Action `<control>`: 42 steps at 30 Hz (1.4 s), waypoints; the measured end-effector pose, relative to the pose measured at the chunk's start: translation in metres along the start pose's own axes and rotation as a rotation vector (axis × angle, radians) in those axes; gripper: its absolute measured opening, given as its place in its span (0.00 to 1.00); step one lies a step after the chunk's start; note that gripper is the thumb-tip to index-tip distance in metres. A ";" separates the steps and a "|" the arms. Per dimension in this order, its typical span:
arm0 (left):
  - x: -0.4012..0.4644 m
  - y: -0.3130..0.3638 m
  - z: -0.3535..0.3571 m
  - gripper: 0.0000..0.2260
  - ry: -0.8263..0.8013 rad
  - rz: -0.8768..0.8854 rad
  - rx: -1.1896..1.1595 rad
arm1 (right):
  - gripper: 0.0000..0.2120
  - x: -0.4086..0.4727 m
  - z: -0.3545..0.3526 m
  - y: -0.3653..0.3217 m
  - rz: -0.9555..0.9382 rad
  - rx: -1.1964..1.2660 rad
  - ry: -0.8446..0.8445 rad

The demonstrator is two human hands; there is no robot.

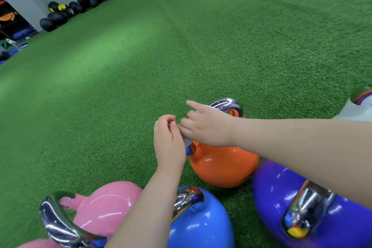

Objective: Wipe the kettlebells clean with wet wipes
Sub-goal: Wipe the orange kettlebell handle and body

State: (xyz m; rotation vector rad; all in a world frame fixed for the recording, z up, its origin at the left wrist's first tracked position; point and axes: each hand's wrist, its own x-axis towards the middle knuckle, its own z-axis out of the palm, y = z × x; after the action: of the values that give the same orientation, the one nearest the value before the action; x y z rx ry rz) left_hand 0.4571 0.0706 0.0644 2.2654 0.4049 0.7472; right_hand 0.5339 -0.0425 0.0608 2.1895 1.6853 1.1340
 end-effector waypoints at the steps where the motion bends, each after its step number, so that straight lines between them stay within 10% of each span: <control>1: 0.000 -0.001 0.000 0.07 -0.003 -0.005 0.005 | 0.19 -0.004 0.001 0.007 0.003 0.020 -0.002; 9: -0.001 0.005 0.001 0.08 -0.033 -0.031 0.015 | 0.18 -0.051 0.009 0.042 0.431 0.217 -0.171; 28: -0.002 0.005 0.000 0.08 -0.041 -0.004 0.042 | 0.21 -0.016 -0.008 0.016 0.070 0.318 -0.145; 42: -0.004 0.007 0.009 0.09 -0.164 -0.027 0.049 | 0.18 -0.034 -0.023 0.027 0.701 0.303 -0.617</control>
State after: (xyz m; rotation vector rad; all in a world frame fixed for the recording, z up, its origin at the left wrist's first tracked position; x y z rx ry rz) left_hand 0.4595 0.0589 0.0629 2.3416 0.3784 0.5384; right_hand 0.5377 -0.0896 0.0754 3.0057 0.8862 0.1927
